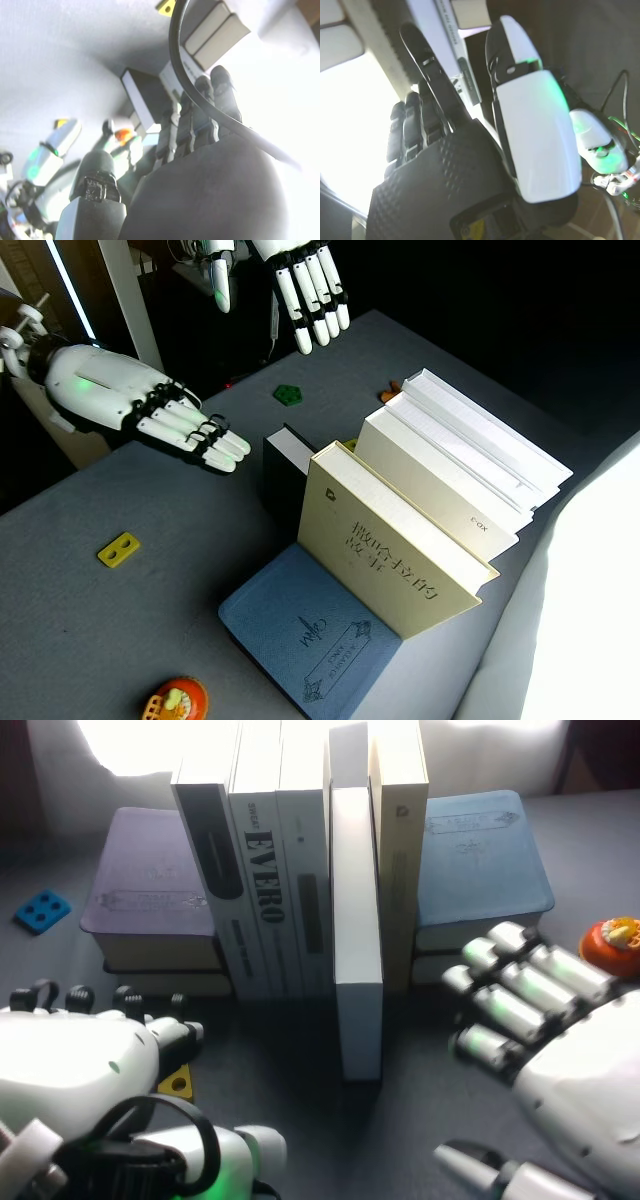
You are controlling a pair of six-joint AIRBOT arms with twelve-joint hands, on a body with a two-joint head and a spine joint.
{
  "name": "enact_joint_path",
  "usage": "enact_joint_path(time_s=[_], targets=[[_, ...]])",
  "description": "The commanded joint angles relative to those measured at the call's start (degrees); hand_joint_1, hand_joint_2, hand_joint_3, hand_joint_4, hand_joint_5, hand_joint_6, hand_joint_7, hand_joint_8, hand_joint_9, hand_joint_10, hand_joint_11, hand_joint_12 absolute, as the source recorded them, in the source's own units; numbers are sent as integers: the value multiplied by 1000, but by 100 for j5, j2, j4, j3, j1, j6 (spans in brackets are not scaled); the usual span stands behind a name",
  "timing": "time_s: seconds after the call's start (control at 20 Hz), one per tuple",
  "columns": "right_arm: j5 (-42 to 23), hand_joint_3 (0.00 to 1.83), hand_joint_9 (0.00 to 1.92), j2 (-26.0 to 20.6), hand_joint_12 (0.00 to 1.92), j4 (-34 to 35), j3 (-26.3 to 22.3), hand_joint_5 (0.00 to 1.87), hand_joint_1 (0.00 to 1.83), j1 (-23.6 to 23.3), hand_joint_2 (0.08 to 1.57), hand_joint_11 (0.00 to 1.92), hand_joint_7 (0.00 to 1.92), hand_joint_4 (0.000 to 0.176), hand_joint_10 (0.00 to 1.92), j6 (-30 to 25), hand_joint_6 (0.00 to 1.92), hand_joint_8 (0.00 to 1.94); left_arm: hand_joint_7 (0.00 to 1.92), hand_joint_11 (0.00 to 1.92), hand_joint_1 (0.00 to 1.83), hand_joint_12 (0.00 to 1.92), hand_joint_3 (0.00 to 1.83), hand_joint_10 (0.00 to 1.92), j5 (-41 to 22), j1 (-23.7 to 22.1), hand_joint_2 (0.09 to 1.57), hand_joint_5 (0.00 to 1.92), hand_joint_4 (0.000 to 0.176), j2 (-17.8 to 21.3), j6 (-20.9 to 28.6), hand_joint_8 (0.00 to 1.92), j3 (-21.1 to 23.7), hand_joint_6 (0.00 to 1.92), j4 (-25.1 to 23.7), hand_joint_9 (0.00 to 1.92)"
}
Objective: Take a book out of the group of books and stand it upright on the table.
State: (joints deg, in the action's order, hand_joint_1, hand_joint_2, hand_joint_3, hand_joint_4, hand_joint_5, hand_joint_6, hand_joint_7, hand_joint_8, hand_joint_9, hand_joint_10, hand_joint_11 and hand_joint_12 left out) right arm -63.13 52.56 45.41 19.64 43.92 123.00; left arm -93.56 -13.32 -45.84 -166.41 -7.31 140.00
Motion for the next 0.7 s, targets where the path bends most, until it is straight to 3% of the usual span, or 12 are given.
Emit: enact_joint_path(time_s=[0.0, 0.05, 0.15, 0.2, 0.25, 0.3, 0.35, 0.4, 0.45, 0.5, 0.6, 0.65], targets=[[-492, 1, 68, -129, 10, -460, -82, 295, 0, -102, 1258, 4, 197, 0, 19, -101, 228, 6, 96, 0, 0, 238, 1, 2, 59, -37, 1291, 114, 51, 5, 12, 5, 1, 6, -423, 62], [-505, 4, 86, -307, 18, -583, -136, 233, 0, -112, 1266, 12, 182, 0, 25, -180, 182, 1, 121, 0, 13, 305, 0, 6, 59, -37, 1281, 121, 51, 6, 12, 7, -15, 5, -424, 79], [-607, 0, 139, -545, 384, -995, -150, 302, 0, -117, 1273, 0, 191, 0, 24, -226, 71, 13, 176, 0, 9, 509, 0, 24, 58, -40, 1282, 157, 51, 7, 12, 12, -45, 12, -458, 155], [-604, 0, 198, -679, 621, -1069, -148, 342, 12, -131, 1268, 0, 252, 0, 46, -282, 78, 23, 279, 0, 39, 756, 0, 38, 54, -36, 1284, 265, 46, 8, 13, 15, -56, 23, -480, 274], [-579, 0, 418, -815, 1188, -1149, -148, 448, 28, -127, 1254, 0, 452, 0, 163, -346, 111, 64, 516, 0, 54, 1217, 5, 77, 47, -27, 1305, 456, 19, 8, 13, 30, -64, 38, -495, 518], [-571, 0, 418, -903, 1188, -1208, -149, 448, 28, -102, 1254, 0, 452, 0, 163, -394, 111, 64, 516, 0, 54, 1217, 5, 77, 47, -26, 1305, 456, 19, 8, 13, 30, -65, 38, -502, 518], [-562, 0, 439, -1025, 1447, -1270, -149, 495, 33, -48, 1255, 0, 592, 0, 496, -512, 174, 71, 700, 74, 73, 1407, 4, 125, 47, -26, 1321, 591, 0, 8, 13, 44, -65, 49, -502, 675], [-507, 0, 499, -1191, 1648, -1453, -149, 576, 63, 59, 1256, 22, 764, 0, 831, -753, 351, 153, 861, 230, 144, 1454, 0, 197, 48, -29, 1317, 728, 0, 7, 13, 70, -65, 72, -502, 820], [-556, 0, 500, -1372, 1693, -1777, -146, 585, 88, 191, 1253, 79, 820, 0, 1010, -1064, 538, 236, 948, 317, 162, 1458, 0, 315, 48, -39, 1318, 804, 0, 6, 12, 58, -61, 53, -505, 861], [-737, 0, 506, -1602, 1727, -2212, -143, 627, 127, 414, 1248, 154, 822, 0, 1203, -1519, 756, 539, 1017, 403, 180, 1481, 0, 645, 48, -49, 1318, 911, 0, 4, 12, 99, -51, 83, -506, 807], [-956, 0, 521, -1821, 1913, -2441, -140, 782, 134, 618, 1232, 209, 811, 0, 1524, -1742, 927, 1055, 810, 456, 310, 1821, 0, 1357, 48, -60, 1293, 891, 0, 2, 12, 915, -40, 537, -504, 678], [-1022, 0, 612, -1912, 1919, -2490, -109, 844, 145, 737, 1230, 292, 890, 0, 1641, -1826, 960, 1146, 804, 492, 302, 1901, 2, 1566, 48, -69, 1314, 766, 0, 2, 12, 1292, -41, 1092, -504, 705]])
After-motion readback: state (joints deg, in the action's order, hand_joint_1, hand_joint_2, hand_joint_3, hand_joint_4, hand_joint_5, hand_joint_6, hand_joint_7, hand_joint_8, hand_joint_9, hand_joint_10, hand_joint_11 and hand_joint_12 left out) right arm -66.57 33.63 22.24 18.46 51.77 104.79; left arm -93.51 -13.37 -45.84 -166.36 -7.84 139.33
